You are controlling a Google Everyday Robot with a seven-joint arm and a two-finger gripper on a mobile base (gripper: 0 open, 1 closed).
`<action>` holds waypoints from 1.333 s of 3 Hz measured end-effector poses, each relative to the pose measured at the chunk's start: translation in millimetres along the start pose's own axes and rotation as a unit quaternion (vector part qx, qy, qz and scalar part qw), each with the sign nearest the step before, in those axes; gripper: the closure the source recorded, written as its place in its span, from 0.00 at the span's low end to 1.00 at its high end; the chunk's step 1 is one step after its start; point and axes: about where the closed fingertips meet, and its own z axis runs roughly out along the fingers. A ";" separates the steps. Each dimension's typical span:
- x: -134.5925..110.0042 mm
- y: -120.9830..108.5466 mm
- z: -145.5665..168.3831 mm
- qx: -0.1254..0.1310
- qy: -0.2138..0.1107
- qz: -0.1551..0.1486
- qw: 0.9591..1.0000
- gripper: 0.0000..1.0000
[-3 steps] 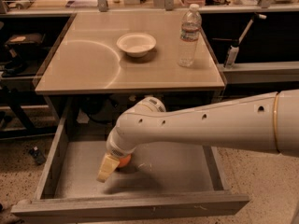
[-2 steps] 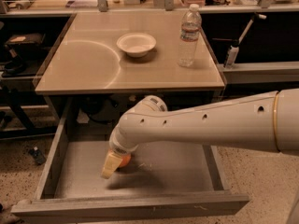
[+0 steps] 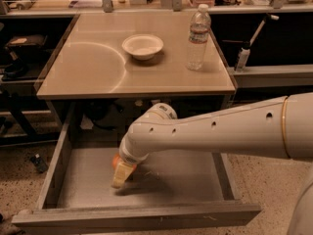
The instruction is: Pick orange from top drawer and place on counter
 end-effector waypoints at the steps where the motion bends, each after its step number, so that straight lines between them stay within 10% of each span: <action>1: 1.3 0.1 0.9 0.000 0.001 0.000 1.000 0.14; 4: 1.3 0.1 0.9 0.000 0.001 0.000 1.000 0.84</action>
Offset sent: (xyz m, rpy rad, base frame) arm -0.0001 -0.0008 -0.0014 -0.0020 0.0010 0.0006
